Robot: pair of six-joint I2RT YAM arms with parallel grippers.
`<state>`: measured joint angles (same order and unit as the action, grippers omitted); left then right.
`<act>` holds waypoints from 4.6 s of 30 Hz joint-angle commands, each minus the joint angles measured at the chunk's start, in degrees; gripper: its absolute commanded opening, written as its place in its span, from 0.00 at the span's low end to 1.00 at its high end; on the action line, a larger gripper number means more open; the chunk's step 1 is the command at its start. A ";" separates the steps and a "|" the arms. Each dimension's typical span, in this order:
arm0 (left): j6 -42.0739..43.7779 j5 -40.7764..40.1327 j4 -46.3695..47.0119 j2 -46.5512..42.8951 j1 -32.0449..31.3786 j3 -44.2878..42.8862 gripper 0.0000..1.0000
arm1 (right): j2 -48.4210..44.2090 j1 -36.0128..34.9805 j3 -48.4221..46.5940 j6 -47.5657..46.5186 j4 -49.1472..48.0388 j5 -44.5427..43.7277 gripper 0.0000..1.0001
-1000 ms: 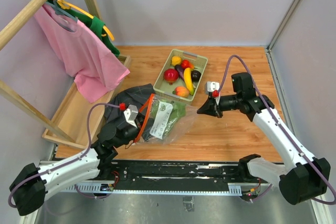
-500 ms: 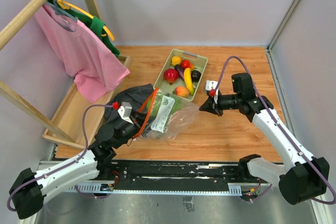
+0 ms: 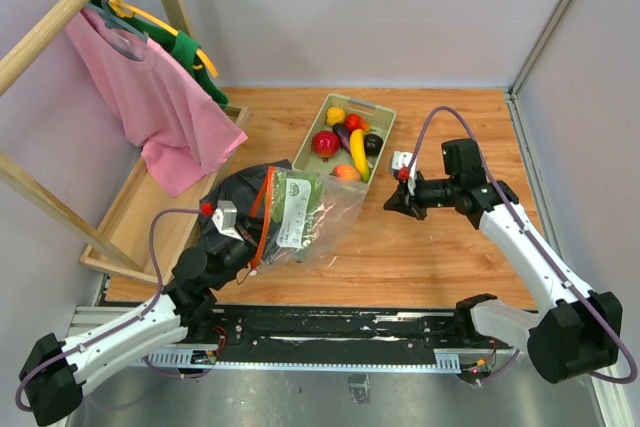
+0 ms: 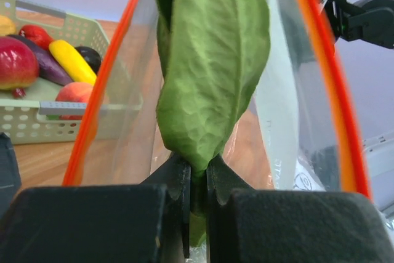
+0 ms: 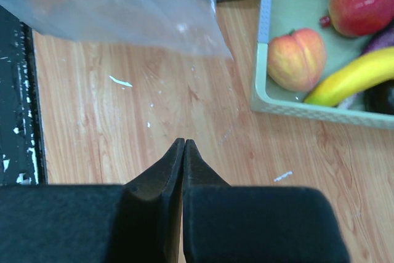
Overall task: Open the zip-top bag and remove the fake food
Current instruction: Pick up the fake vegetable from the zipper food storage bag, then place the zipper food storage bag at the center of the board, then place the fake vegetable in the bin.
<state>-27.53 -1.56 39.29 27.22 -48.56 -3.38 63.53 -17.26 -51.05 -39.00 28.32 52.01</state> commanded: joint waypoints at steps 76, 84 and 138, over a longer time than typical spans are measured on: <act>-4.11 -9.90 39.97 0.17 0.30 7.57 0.00 | 12.92 -6.20 1.70 9.40 -10.97 4.83 0.01; 0.06 -12.17 25.68 -2.99 0.31 2.64 0.00 | 12.29 -4.27 -1.98 -4.51 1.45 15.44 0.01; -3.20 13.80 -40.81 92.06 19.11 -91.32 0.47 | 30.69 27.63 -25.42 -19.37 48.42 -6.55 0.14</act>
<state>-32.99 17.30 2.48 119.37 -29.74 -91.24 94.19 8.82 -77.14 -59.09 76.62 46.28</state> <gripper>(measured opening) 0.337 0.133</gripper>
